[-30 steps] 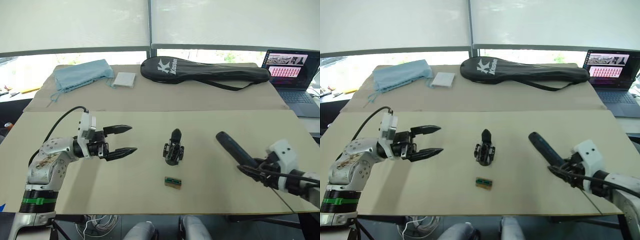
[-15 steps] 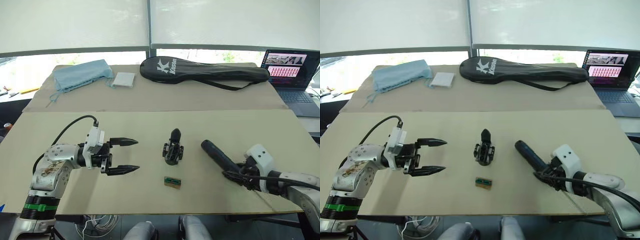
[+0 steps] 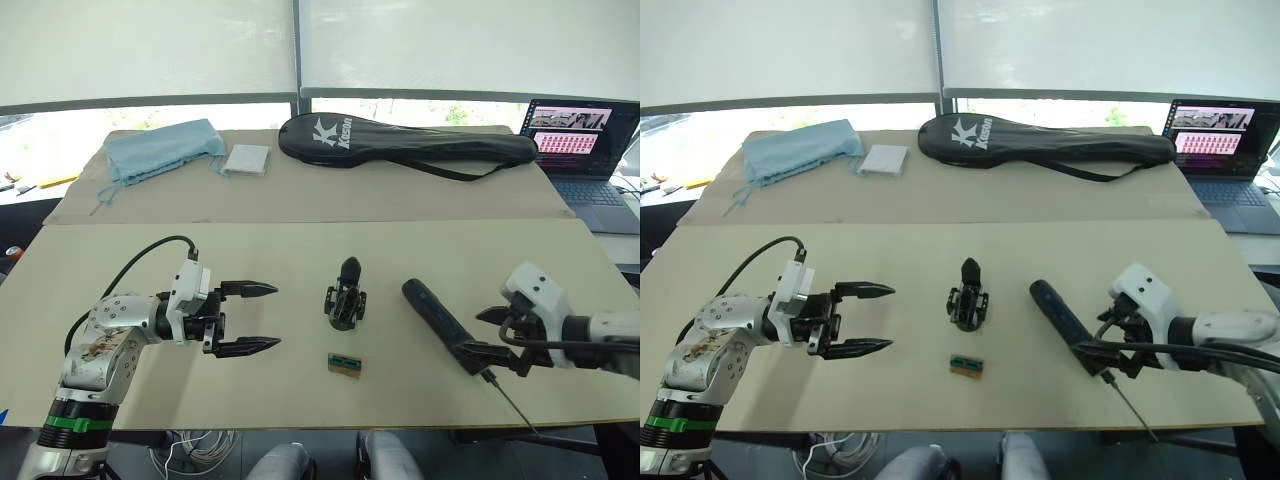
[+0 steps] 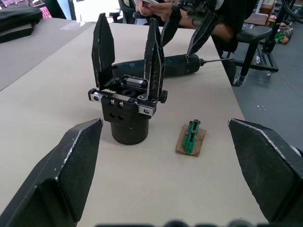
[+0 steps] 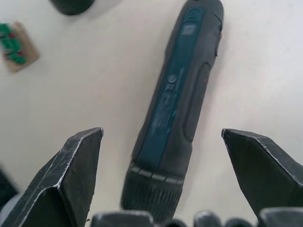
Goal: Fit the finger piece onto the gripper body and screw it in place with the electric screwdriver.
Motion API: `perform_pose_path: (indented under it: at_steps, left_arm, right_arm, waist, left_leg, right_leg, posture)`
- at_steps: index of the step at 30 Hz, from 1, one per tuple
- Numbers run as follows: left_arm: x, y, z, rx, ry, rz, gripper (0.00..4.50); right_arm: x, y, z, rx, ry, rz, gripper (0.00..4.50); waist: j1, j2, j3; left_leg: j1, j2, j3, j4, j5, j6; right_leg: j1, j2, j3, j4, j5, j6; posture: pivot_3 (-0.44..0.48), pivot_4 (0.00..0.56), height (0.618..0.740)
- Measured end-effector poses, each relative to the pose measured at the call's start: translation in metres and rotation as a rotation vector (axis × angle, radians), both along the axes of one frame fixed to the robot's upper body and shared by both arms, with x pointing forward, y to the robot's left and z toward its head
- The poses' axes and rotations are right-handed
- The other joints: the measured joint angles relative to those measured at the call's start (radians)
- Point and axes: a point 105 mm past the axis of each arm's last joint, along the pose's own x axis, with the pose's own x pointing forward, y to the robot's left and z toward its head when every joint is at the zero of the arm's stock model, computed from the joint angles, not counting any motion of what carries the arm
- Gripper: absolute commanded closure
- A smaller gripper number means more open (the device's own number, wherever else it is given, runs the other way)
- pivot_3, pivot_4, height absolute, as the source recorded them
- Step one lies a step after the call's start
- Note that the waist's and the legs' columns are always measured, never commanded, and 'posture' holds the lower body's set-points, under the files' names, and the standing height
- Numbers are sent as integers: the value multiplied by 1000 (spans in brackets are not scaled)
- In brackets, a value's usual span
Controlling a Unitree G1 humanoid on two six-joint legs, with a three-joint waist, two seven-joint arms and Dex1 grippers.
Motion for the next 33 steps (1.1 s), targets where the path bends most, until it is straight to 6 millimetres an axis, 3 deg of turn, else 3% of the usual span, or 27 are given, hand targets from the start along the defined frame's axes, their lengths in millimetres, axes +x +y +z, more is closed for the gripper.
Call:
perform_pose_path:
  at_steps: [3, 6, 12, 23, 33]
  left_arm:
    - [-3, -1, -2, 5, 7, -16, 0]
    - [-4, -3, -5, 7, 15, -22, 0]
    - [-10, -12, -13, 16, 43, -64, 0]
    - [-9, -19, -14, 17, 38, -79, 0]
    - [-10, -20, -14, 15, 35, -67, 0]
  right_arm:
    - [-4, -10, 12, -117, 68, -47, 59]
    - [-6, -7, 14, -128, 149, -74, 59]
    - [-9, -1, 5, -253, 311, -90, 59]
    - [14, 7, -21, -305, 344, -113, 59]
    - [16, 10, -35, -315, 380, -118, 59]
  waist:
    - [2, -1, 0]
    - [2, -2, 1]
    - [2, -3, 1]
    - [5, -3, 1]
    - [5, -3, 1]
  left_leg:
    - [0, 0, 0, 0, 0, 0]
    - [-1, 0, 0, 0, -1, 0]
    - [-2, 0, 0, 0, -2, 0]
    - [-3, 0, 0, 0, -1, 1]
    - [-3, 0, 0, 0, -1, 1]
  right_leg:
    - [0, -1, -1, -1, 0, 0]
    - [0, -1, -1, -1, 0, 0]
    - [0, -2, -2, -3, 0, 0]
    - [-2, -2, -3, -3, 0, 0]
    - [-2, -2, -3, -3, 0, 0]
  posture:
    - [0, 150, 740]
    - [0, 150, 740]
    - [0, 150, 740]
    - [0, 150, 740]
    - [0, 150, 740]
